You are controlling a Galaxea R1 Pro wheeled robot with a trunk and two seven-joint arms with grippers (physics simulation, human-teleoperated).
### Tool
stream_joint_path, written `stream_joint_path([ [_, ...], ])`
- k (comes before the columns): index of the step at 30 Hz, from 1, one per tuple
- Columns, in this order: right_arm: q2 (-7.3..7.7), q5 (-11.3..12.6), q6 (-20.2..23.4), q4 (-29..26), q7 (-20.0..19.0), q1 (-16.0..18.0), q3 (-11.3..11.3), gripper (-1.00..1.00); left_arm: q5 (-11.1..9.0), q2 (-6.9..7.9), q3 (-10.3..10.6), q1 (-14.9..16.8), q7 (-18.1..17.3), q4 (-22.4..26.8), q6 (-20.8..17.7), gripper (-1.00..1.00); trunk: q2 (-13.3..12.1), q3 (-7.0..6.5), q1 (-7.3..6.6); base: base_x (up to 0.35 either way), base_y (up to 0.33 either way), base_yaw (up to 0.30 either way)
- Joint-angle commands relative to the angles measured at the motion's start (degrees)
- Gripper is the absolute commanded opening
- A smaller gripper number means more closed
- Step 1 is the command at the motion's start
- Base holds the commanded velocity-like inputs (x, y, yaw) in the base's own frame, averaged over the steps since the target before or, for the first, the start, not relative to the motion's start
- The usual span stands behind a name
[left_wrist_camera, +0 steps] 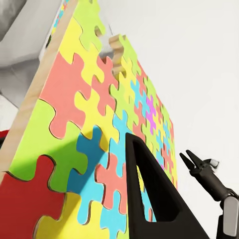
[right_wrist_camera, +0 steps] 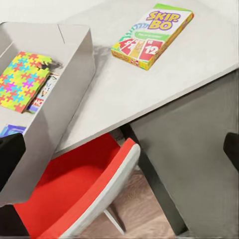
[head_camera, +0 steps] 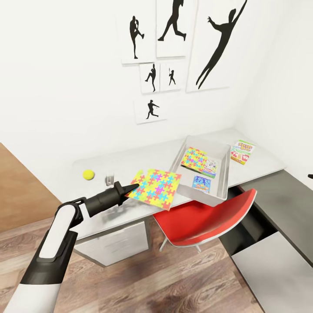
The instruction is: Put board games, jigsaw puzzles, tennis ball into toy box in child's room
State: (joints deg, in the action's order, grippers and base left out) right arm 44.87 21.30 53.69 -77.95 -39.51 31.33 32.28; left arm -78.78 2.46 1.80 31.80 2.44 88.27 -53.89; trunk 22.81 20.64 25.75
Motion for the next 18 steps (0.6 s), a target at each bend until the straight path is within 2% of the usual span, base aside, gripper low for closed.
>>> stream_joint_path([
  [1, 0.01, -0.11, 0.31, 0.01, -0.28, 0.08, 0.05, 1.00, -0.20, 0.03, 0.04, 0.05, 0.33, 0.04, -0.10, -1.00, 0.11, 0.10, 0.03, 0.000, 0.000, 0.000],
  [5, -0.38, -1.40, 2.43, 0.68, -0.31, -0.57, -0.05, 1.00, -1.15, -0.04, 0.03, 0.04, 2.13, 0.04, -0.08, -1.00, 0.11, 0.10, 0.03, 0.000, 0.000, 0.000],
  [14, -1.31, -1.92, 2.99, 1.29, -0.41, -4.13, -0.14, 1.00, -1.48, -0.19, 0.06, 0.96, 4.43, -1.19, -0.06, -1.00, 0.11, 0.10, 0.03, 0.000, 0.000, 0.000],
  [17, -3.07, -2.00, 2.33, 1.35, -0.44, -5.72, -0.12, 1.00, -1.79, -0.26, 0.18, 2.35, 5.60, -2.02, -0.07, -1.00, 0.11, 0.10, 0.03, 0.000, 0.000, 0.000],
  [18, -3.07, -2.00, 2.33, 1.35, -0.44, -5.72, -0.12, 1.00, -1.79, -0.26, 0.18, 2.35, 5.60, -2.02, -0.07, -1.00, 0.11, 0.10, 0.03, 0.000, 0.000, 0.000],
])
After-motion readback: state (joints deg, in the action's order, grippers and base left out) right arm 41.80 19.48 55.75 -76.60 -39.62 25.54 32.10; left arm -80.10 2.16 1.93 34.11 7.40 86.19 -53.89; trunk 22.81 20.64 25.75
